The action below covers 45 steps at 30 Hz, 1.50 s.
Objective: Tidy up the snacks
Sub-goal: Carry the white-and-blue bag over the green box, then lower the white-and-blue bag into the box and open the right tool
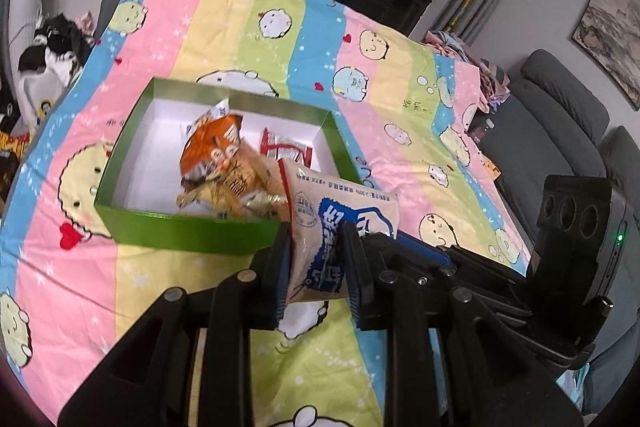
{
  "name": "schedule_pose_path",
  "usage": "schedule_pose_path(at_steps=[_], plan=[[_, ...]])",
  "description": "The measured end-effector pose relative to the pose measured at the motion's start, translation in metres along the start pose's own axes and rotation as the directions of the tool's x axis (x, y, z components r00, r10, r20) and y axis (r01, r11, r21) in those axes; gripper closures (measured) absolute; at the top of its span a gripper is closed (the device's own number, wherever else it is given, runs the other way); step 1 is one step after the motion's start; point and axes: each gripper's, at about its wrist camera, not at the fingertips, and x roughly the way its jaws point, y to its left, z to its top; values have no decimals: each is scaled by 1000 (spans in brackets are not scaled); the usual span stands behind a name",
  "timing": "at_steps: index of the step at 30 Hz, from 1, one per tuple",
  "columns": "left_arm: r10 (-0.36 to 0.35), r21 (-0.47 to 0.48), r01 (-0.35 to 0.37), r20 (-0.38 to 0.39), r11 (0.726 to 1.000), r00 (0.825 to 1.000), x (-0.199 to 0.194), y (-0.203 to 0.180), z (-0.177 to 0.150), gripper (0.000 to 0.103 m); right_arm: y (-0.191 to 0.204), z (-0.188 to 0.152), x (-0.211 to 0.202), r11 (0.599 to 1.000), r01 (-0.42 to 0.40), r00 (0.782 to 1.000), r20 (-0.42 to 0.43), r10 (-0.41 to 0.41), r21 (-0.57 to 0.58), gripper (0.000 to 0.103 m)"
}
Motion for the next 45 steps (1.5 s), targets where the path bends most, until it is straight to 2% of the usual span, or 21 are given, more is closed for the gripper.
schedule_pose_path(at_steps=[15,23,34,45], plan=[[23,54,-24,16,998,1000,8,-17,16,78,-16,13,-10,1000,-14,998,55,13,8,87],[25,87,-27,23,996,999,24,-19,32,78,-29,29,-2,1000,-3,999,54,2,14,87],[-11,76,9,19,997,1000,46,0,56,77,-35,50,21,999,44,998,39,-44,-8,87],[-12,26,13,-19,1000,1000,73,33,63,77,-43,55,58,998,58,998,-7,-58,7,87]])
